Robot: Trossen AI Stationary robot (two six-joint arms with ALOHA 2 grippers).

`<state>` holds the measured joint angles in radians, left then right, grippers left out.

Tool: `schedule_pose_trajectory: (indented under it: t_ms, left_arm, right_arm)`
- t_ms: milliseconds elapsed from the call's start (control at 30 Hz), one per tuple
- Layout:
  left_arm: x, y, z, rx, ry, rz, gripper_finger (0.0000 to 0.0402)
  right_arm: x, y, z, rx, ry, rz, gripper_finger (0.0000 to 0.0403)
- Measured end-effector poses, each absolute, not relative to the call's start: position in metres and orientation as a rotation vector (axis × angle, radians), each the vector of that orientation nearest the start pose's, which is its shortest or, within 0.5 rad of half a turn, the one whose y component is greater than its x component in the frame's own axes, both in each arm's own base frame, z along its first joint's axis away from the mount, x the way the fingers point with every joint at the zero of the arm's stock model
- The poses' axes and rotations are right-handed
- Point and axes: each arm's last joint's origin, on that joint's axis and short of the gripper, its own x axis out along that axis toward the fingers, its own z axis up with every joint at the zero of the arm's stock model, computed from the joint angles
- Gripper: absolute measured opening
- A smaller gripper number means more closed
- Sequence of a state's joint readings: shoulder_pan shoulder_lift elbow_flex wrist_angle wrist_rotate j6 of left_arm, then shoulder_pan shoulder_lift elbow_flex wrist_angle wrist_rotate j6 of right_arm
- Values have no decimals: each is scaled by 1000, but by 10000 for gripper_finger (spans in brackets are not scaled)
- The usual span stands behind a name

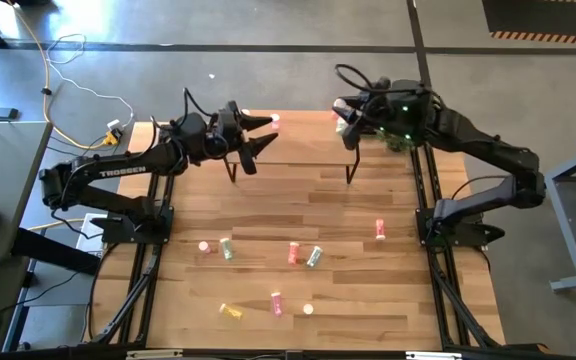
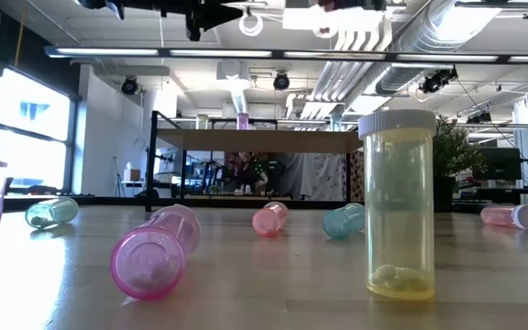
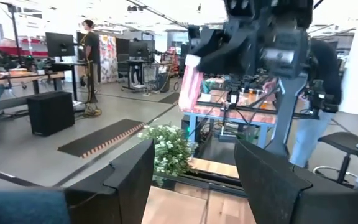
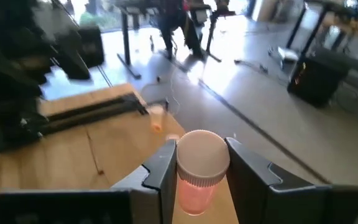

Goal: Pick and place medicine bottles onto shelf by color
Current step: Put the bottom pink pill bottle on the shelf

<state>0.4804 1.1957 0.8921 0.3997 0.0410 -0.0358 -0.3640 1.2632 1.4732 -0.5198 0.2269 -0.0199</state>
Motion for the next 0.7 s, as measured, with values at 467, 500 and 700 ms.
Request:
schedule_pose_trajectory:
  t_ms: [467,500,700]
  left_arm:
    - [233,138,342,30,-89,508,213]
    - [233,138,342,29,-84,509,213]
    - [234,138,341,26,-74,508,213]
  right_arm:
    - [268,-137,345,85,187,-473,103]
    - [272,-139,340,65,191,-472,103]
    - [293,-153,314,-15,255,-476,103]
